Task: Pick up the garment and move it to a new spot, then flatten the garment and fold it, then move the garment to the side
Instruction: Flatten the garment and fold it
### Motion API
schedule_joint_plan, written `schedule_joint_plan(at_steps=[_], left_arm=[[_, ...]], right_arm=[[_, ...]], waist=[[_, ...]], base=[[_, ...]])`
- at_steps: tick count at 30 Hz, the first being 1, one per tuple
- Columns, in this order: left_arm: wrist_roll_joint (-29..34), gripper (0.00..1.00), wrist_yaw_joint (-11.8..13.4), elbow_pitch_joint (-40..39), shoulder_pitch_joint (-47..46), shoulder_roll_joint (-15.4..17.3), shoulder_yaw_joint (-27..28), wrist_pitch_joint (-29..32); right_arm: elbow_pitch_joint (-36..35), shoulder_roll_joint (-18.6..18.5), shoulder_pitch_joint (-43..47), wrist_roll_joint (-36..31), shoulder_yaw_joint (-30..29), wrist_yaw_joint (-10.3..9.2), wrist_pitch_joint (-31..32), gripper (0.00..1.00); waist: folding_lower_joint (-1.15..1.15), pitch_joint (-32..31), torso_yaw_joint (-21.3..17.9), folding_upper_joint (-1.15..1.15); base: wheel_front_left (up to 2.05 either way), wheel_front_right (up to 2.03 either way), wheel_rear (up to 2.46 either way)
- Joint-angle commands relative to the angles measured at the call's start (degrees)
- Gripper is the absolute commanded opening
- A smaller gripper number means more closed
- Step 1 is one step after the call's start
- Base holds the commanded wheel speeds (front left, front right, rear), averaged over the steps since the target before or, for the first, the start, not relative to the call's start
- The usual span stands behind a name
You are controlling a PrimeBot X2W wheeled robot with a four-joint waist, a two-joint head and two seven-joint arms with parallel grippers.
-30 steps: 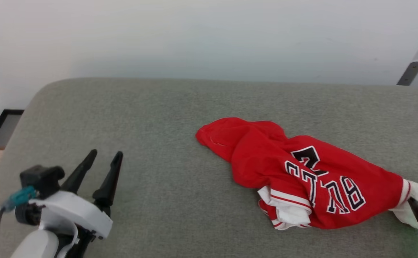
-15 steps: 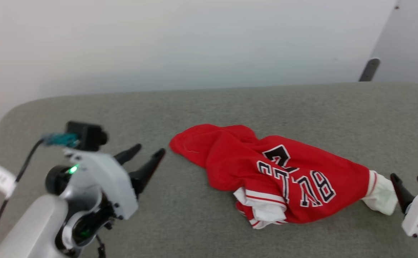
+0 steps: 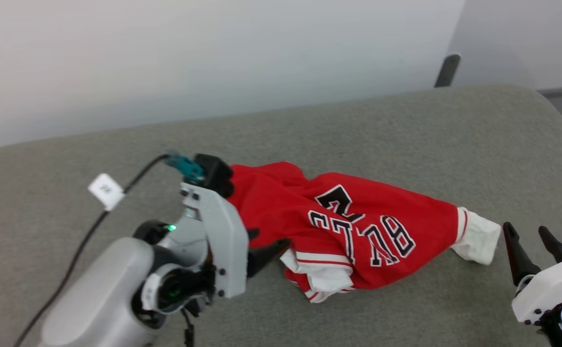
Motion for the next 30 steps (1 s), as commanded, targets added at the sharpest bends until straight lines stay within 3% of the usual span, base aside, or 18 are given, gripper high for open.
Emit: schedule_joint_plan(at_steps=[1, 9, 23, 24, 25, 26, 30], left_arm=[[0.0, 1.0, 0.3, 0.7, -0.9, -0.6, -0.8, 0.7], [1.8, 1.0, -0.8, 6.2, -0.6, -2.5, -5.5, 2.6], [2.1, 1.0, -6.9, 18.4, -2.0, -7.0, -5.6, -5.5], [1.6, 0.57, -7.4, 19.6, -1.9, -7.5, -5.5, -5.9], [1.1, 0.08, -7.7, 20.6, -2.0, -8.0, -5.3, -6.2], [1.1, 0.0, -8.1, 21.5, -2.2, -8.2, -5.4, -6.2], [0.4, 0.0, -9.1, 23.6, -3.3, -8.4, -5.2, -5.9]], right_arm=[[0.0, 0.5, 0.4, -0.2, -0.1, -0.06, -0.6, 1.0], [0.9, 2.3, -1.7, 0.0, 0.6, -0.06, -2.5, 1.0], [3.7, 3.5, -4.3, 0.7, 1.3, -0.06, -5.0, 1.0], [3.8, 3.6, -4.6, 0.7, 1.5, -0.06, -5.1, 1.0], [4.0, 3.6, -4.9, 0.8, 1.6, -0.06, -5.1, 1.0], [4.1, 3.6, -5.1, 0.8, 1.7, -0.06, -5.2, 1.0], [4.8, 3.6, -5.2, 0.8, 1.8, -0.06, -5.6, 1.0]], waist=[[0.0, 1.8, -2.0, 0.0], [0.0, 5.1, -5.4, 0.0], [0.0, 9.1, -7.5, 0.0], [0.0, 9.2, -7.4, 0.0], [0.0, 9.3, -7.4, 0.0], [0.0, 9.3, -7.4, 0.0], [0.0, 9.2, -7.0, 0.0]], base=[[0.0, 0.0, 0.0], [0.0, 0.0, 0.0], [0.0, 0.0, 0.0], [0.0, 0.0, 0.0], [0.0, 0.0, 0.0], [0.0, 0.0, 0.0], [0.0, 0.0, 0.0]])
